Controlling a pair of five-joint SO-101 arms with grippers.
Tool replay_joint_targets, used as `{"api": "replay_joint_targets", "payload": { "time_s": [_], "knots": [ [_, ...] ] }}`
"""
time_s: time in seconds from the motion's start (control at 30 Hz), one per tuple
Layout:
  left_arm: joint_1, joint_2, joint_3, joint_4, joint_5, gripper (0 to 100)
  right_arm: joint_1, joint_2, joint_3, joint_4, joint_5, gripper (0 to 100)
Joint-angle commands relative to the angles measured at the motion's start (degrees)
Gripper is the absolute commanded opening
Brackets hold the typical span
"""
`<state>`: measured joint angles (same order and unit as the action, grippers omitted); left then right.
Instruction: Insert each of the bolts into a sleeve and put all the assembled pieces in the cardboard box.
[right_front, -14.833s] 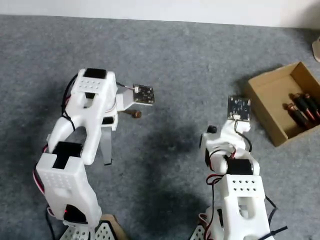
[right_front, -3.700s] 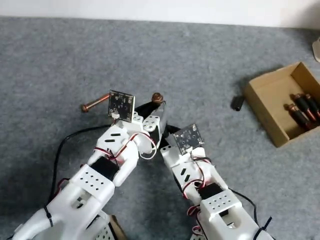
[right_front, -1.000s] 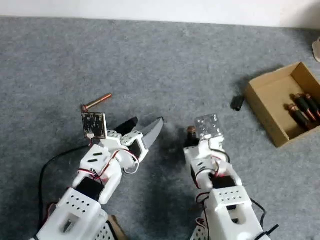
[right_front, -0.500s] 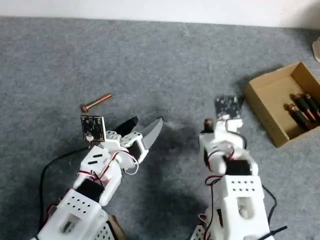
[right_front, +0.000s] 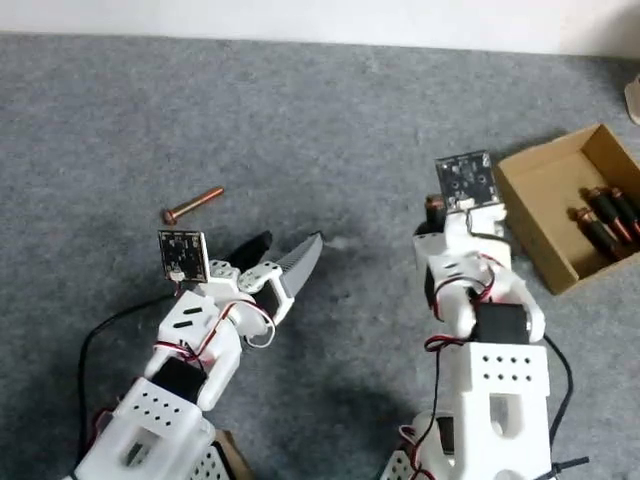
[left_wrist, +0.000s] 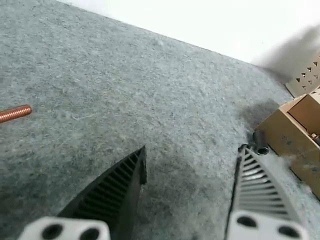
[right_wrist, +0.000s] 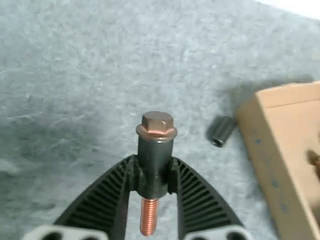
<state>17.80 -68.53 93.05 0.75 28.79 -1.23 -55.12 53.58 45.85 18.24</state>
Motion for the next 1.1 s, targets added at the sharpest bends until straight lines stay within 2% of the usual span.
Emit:
{"api": "replay_joint_targets", "payload": {
  "time_s": [0.0,0.17,0.4,0.77,1.07],
  "knots": [
    [-0.3,0.6,-0.5,-1.1,-7.1,24,3.6,-0.6,-4.0,-0.2,3.7,0.5],
    [0.0,0.6,-0.6,-1.4,-9.3,11,7.5,-0.6,-3.9,-3.3,8.3,0.5],
    [0.0,0.6,-0.6,-1.4,-10.5,11,11.6,6.9,-4.8,-4.1,14.0,0.5],
    [0.0,0.6,-0.7,-1.1,-10.5,11,20.7,27.3,-24.7,-4.5,21.4,0.5],
    [0.1,0.6,-0.6,-1.1,-12.8,11,25.4,36.6,-35.6,-4.6,27.9,0.5]
  ]
}}
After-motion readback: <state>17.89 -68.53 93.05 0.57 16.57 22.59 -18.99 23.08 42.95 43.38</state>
